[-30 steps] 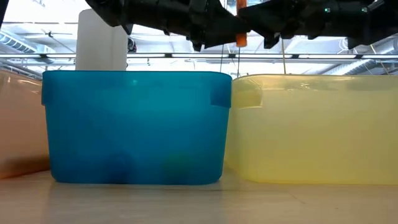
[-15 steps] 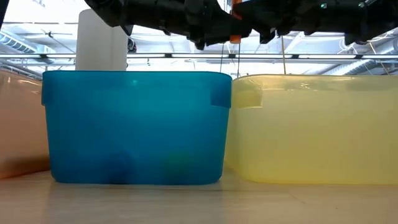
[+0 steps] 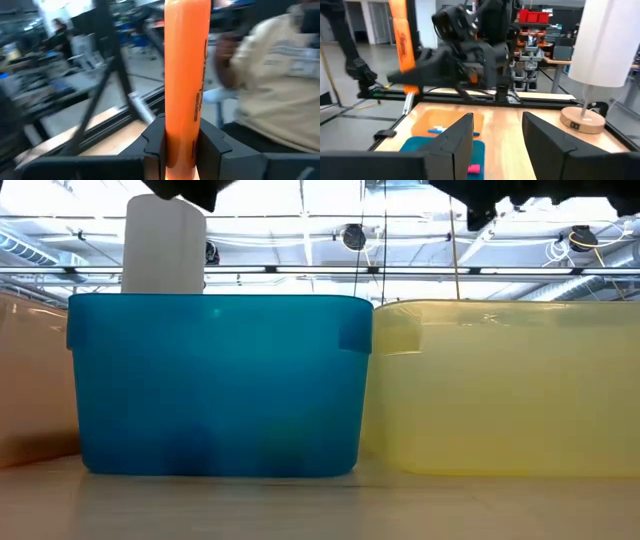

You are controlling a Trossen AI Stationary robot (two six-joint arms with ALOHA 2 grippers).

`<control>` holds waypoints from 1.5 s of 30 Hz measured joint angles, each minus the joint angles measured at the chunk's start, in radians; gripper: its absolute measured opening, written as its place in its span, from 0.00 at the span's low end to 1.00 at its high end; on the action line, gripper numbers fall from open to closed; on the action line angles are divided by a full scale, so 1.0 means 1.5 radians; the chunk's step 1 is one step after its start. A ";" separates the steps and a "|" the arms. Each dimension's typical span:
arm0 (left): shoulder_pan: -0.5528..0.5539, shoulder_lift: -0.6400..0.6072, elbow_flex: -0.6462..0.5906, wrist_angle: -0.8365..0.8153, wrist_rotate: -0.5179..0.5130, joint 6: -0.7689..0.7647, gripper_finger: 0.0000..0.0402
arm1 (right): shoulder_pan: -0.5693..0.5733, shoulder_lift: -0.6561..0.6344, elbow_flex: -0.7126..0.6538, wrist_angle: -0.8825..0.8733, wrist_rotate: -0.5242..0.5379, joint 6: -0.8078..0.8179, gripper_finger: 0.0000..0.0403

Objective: Pick & Place Markers
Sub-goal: Put the orange highlighter pen into the blue bin, then put the purple highlighter pen into the blue bin

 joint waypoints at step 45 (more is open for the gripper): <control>-0.026 0.019 0.000 -0.535 -0.240 -0.137 0.57 | 0.004 -0.028 -0.054 0.073 -0.001 -0.005 0.37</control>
